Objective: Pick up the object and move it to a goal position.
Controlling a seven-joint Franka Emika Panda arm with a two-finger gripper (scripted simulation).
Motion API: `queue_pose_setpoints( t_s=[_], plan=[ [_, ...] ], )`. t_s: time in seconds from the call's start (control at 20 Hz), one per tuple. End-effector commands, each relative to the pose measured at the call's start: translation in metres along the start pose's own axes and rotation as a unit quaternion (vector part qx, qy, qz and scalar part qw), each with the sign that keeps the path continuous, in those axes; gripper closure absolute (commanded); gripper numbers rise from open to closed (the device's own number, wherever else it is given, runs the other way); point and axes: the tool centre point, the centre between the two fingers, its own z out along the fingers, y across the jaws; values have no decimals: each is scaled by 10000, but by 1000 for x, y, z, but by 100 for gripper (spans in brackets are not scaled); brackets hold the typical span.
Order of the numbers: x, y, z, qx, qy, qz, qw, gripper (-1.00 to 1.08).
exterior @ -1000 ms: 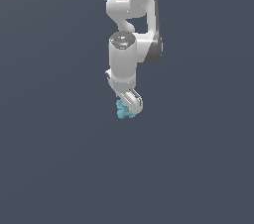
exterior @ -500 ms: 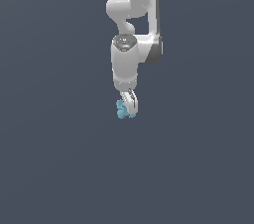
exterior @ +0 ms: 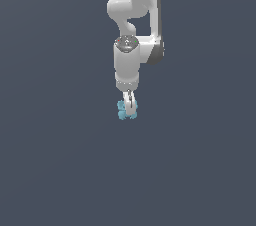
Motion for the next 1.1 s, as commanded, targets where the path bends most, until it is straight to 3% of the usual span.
queue_pose_setpoints(
  t_s=[0.0,0.5,1.05],
  plan=[
    [-1,2,1,-6,-1,141,9999,-92],
    [-1,3,5,-12,-2,244,9997,-92],
    [-1,4,48,-13,1,264,9997,-92]
  ],
)
